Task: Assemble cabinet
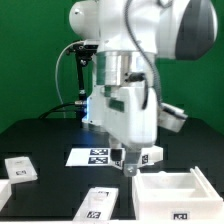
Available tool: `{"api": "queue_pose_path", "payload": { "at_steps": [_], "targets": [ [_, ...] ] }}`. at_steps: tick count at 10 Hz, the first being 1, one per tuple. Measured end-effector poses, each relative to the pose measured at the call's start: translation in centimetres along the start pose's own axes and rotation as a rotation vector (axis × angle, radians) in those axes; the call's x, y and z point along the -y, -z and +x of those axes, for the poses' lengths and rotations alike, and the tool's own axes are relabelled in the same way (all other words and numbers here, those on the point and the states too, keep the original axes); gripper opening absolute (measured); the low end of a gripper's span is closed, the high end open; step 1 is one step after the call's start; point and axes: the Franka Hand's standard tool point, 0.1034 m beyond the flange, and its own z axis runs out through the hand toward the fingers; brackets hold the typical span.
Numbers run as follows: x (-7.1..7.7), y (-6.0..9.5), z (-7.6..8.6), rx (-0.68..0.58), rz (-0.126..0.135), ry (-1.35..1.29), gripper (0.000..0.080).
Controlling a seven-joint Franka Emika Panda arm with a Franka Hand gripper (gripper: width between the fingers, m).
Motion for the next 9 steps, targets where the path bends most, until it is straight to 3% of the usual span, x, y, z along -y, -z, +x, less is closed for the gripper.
{"api": "queue_pose_path", "payload": {
  "at_steps": [2, 7, 8, 9],
  "targets": [
    [-4.7, -0.1, 5.8, 0.055, 0.019, 0.008, 0.0796],
    [-4.9, -0.5, 5.9, 0.046, 0.015, -0.023, 0.0796],
    [-6.2, -0.8, 6.9, 0.057, 0.028, 0.008, 0.0796],
    [-8.8, -0.9, 8.2, 0.11, 0.003, 0.053, 0.0796]
  ]
}}
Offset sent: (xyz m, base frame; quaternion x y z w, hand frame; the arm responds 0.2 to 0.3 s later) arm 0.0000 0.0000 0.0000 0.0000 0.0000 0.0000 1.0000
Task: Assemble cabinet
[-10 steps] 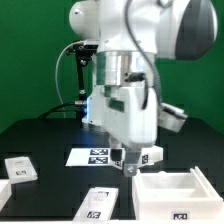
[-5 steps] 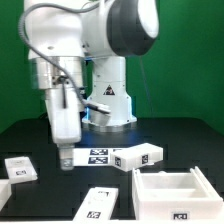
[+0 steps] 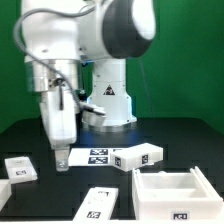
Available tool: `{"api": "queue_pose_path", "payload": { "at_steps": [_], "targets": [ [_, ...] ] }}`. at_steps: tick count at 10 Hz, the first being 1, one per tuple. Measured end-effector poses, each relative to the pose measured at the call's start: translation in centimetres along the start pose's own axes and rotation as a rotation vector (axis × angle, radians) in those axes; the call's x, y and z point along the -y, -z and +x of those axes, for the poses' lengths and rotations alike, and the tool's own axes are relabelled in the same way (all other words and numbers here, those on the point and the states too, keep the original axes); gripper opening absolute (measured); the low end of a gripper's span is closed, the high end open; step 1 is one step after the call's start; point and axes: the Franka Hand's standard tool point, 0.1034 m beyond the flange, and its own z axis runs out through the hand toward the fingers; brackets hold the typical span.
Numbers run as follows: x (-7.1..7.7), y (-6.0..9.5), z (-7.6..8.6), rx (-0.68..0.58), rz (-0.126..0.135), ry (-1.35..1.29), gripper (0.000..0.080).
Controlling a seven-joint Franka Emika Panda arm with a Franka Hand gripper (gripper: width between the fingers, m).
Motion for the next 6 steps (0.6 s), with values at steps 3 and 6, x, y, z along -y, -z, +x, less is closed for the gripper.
{"api": "queue_pose_path", "payload": {
  "at_steps": [3, 6],
  "targets": [
    [-3.5, 0.1, 1.4, -0.026, -0.025, -0.097, 0.0796],
    [-3.5, 0.0, 1.4, -0.025, -0.026, -0.081, 0.0796]
  ]
}}
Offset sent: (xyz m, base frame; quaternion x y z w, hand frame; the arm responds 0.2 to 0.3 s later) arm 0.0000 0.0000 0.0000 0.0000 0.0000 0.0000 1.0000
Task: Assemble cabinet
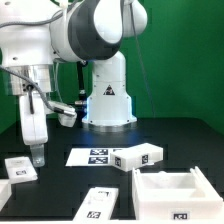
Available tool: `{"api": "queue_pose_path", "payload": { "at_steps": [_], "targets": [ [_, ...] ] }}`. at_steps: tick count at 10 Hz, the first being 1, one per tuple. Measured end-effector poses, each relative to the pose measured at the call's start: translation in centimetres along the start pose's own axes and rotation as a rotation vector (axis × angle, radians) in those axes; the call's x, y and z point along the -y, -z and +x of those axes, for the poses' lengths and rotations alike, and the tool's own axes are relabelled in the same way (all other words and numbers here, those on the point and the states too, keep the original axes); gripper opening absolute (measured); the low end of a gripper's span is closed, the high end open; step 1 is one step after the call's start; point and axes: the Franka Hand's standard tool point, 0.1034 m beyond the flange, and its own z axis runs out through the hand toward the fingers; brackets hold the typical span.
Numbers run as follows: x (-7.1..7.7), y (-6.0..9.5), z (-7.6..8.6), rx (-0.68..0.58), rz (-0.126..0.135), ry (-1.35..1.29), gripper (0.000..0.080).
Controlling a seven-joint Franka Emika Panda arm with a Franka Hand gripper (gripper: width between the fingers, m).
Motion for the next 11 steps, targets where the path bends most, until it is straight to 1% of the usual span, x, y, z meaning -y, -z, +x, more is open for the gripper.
{"api": "queue_pose_path", "payload": {
  "at_steps": [1, 2, 3, 4, 5, 6, 9, 10, 11],
  "targets": [
    [-0.5, 0.0, 0.2, 0.012, 0.001, 0.024, 0.0796],
    [-2.3, -0.2, 1.0, 0.064, -0.006, 0.055, 0.0796],
    [-4.6, -0.3, 2.2, 0.118, -0.025, 0.064, 0.0796],
    [-6.4, -0.6, 3.4, 0.131, -0.043, 0.063, 0.0796],
    [-7.4, -0.9, 3.4, 0.119, -0.062, 0.059, 0.0796],
    [-6.9, -0.9, 3.2, 0.119, -0.057, 0.062, 0.0796],
    [-7.0, -1.0, 3.3, 0.119, -0.059, 0.06, 0.0796],
    [-7.7, -1.3, 3.5, 0.121, -0.07, 0.051, 0.0796],
    [-8.9, -1.6, 4.0, 0.117, -0.076, 0.071, 0.0796]
  ]
}}
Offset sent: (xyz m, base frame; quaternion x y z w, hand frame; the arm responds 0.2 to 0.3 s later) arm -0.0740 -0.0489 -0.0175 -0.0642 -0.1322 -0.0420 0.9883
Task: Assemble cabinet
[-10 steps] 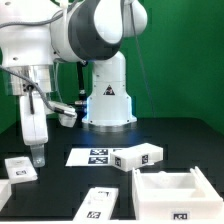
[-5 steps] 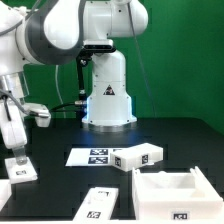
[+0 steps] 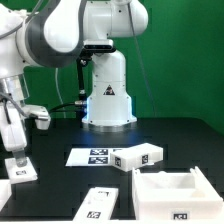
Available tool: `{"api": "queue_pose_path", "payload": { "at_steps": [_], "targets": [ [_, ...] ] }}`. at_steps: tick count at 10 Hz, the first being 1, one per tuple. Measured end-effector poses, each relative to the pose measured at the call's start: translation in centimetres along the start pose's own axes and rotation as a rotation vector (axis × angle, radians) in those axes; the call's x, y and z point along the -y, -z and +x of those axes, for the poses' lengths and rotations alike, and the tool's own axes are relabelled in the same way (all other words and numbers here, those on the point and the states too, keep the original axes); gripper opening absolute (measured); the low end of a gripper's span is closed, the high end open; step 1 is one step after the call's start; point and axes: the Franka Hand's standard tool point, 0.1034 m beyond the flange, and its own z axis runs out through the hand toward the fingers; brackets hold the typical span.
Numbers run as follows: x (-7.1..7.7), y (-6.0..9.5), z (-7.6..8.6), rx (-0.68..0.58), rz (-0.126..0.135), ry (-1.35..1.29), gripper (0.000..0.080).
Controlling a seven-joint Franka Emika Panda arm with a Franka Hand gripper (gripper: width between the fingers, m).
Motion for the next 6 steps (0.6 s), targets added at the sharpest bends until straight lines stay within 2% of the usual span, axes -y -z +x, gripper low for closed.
{"api": "queue_pose_path", "payload": {
  "at_steps": [1, 3, 4, 6],
  "targets": [
    [-1.5, -0.4, 0.3, -0.01, -0.015, -0.007, 0.0796],
    [-1.7, -1.1, 0.8, -0.055, -0.028, 0.001, 0.0796],
    [-2.1, -1.9, 0.8, -0.076, -0.043, 0.009, 0.0796],
    [-2.0, -2.1, 0.9, -0.084, -0.048, 0.014, 0.0796]
  ]
}}
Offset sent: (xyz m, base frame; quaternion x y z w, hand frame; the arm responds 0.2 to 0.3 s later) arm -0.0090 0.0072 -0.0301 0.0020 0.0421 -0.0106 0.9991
